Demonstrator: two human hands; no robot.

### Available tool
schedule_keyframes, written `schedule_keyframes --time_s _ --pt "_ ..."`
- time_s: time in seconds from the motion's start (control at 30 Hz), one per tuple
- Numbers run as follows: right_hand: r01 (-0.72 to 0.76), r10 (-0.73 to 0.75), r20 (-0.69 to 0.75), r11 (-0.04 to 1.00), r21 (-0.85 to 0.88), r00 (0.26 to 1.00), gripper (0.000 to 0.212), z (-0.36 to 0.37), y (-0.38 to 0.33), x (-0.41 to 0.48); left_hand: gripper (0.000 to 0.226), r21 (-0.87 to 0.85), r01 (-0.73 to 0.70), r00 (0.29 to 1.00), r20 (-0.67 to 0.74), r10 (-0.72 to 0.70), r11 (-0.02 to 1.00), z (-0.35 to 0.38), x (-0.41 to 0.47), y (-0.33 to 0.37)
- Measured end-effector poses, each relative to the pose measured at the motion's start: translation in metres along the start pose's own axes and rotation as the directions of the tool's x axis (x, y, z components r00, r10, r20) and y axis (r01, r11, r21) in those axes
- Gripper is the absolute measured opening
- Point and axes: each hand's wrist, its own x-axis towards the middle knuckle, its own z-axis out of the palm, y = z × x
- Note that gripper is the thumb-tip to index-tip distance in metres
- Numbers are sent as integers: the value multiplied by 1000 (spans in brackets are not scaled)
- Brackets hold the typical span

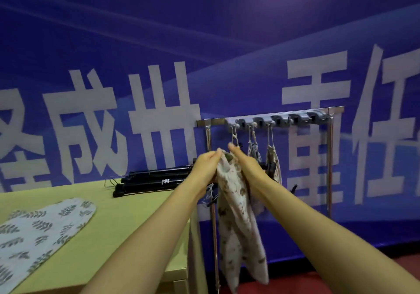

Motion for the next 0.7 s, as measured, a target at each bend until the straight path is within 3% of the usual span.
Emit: schedule_keyframes --time_s 0.13,0.23,0.33,0.47,0.57,0.7 --pt "-74 74 44 997 -9 996 9 6 25 15 32 22 105 977 -190 -99 994 -10 14 -34" --pt "-90 86 -54 992 -86 995 19 9 43 27 41 172 128 924 -379 -54 977 -26 15 -50" --pt "-79 53 -148 981 -176 988 24 1 58 34 45 231 161 882 -471 -35 960 -48 10 -61" --pt "-55 7 -180 963 -263 984 27 -14 73 38 40 216 207 912 -396 -108 954 -83 5 -79" --pt "-25 -20 -106 915 -402 994 26 -13 76 36 37 241 183 957 -266 -116 953 -99 -4 -86" --pt "100 -99 26 880 -465 995 31 11 67 27 29 242 187 967 -219 -134 952 -107 -10 -90"
